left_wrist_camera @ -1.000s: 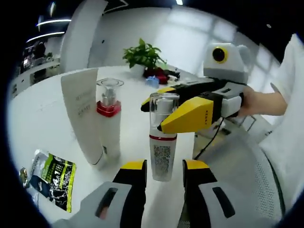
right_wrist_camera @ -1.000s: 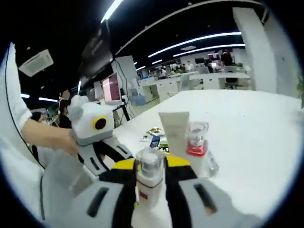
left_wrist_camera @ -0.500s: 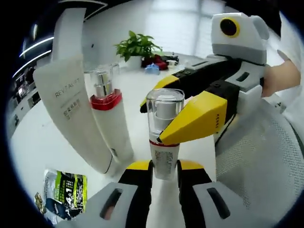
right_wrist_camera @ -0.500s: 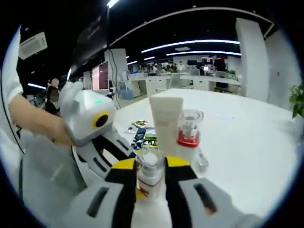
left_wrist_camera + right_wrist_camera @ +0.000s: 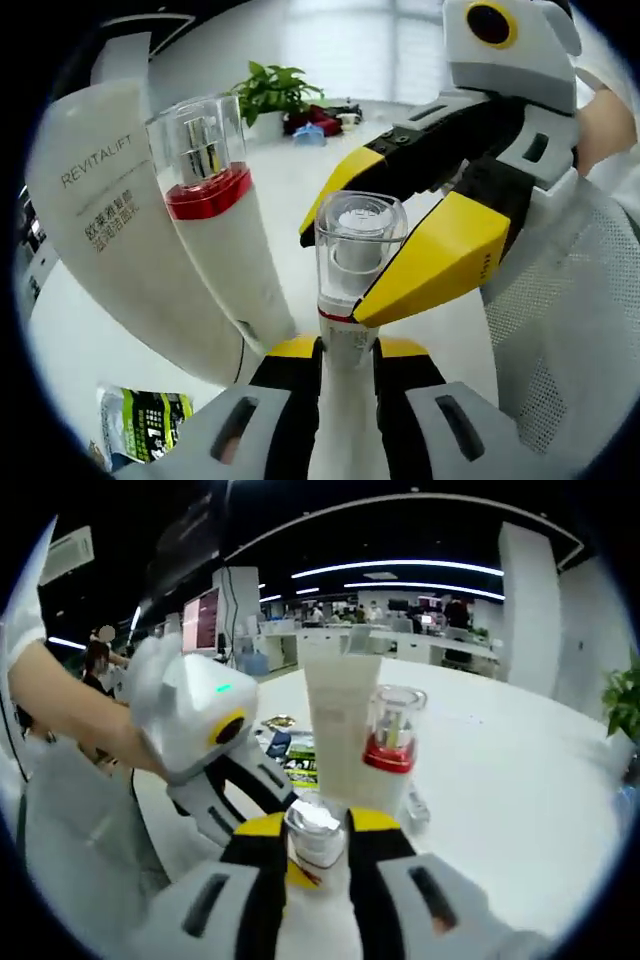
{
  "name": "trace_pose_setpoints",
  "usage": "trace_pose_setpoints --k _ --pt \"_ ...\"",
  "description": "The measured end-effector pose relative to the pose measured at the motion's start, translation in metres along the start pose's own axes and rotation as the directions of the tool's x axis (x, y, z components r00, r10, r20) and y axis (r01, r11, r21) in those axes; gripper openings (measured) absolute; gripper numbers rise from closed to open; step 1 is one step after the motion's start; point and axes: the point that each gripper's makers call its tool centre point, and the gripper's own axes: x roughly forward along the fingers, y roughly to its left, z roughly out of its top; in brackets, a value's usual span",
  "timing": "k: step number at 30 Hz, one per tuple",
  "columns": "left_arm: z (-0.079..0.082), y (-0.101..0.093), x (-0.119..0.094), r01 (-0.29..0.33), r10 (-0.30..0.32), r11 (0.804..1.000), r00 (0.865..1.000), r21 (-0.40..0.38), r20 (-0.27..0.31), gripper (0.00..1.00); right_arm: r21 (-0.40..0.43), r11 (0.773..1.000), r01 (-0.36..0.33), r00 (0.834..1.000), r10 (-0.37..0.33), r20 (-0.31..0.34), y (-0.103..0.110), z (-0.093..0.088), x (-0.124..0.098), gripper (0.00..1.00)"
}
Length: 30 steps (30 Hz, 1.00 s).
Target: Arrange the skincare products in the storage area until every visible bottle or jar stands upright without overlapping.
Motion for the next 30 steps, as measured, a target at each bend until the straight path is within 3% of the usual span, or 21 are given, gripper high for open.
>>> trace_pose_setpoints --k 30 --pt "-0.002 0.021 0.011 0.012 -0.011 1.0 0.999 0.025 -0.053 0.16 -0.031 0.997 0.074 0.997 -0.074 0.01 -0.02 0.008 0.009 0.22"
